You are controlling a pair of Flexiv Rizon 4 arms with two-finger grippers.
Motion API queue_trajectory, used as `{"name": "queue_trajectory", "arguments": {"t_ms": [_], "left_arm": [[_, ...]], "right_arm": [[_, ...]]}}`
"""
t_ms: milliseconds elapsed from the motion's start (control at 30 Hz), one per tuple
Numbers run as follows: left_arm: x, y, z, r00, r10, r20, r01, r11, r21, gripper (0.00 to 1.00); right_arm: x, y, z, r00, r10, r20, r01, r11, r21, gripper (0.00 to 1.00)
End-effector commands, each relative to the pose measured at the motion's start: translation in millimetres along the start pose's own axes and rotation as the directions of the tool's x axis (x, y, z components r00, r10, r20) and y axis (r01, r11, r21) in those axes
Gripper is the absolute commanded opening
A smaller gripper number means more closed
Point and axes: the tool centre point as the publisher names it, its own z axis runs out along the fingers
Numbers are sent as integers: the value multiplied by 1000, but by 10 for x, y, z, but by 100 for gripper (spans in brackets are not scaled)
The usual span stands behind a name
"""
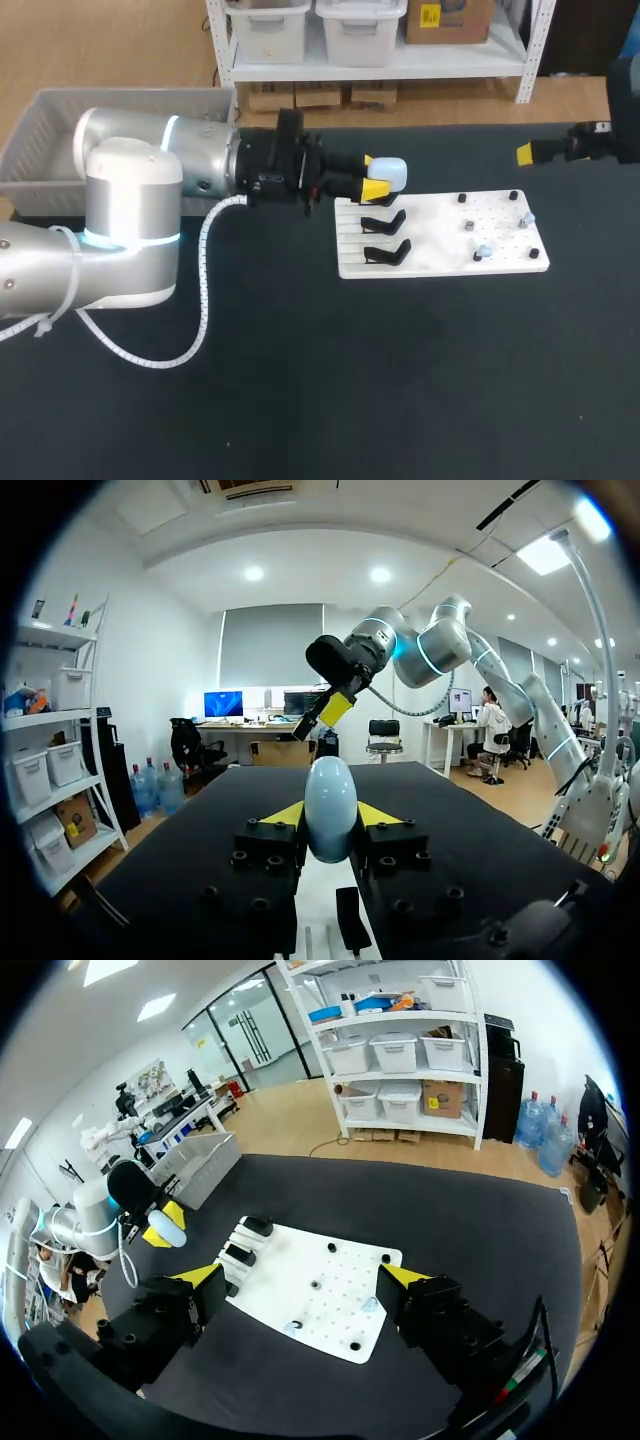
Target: Pick up each earbud case from the left stands, insert the matching earbuds, close the lid, and place the case in the box.
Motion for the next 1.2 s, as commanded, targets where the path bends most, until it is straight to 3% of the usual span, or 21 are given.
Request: {"name": "queue_trajectory", "arguments": {"t_ms": [33,433,867,1200], "left_arm": [[6,7,8,1000,2,2,-2,1000,-1,0],[6,7,8,1000,2,2,-2,1000,-1,0],[6,7,8,1000,2,2,-2,1000,-1,0],[6,7,8,1000,2,2,-2,1000,-1,0]], "right_arm": [[36,199,-97,1000,-13,-1,13,1000,-18,100],[156,1063,131,989,-106,-100,88,982,-164,100],[160,1421,473,972,-164,-171,128,971,-203,100],[161,1505,629,966,-170,-193,127,968,-215,100]]}}
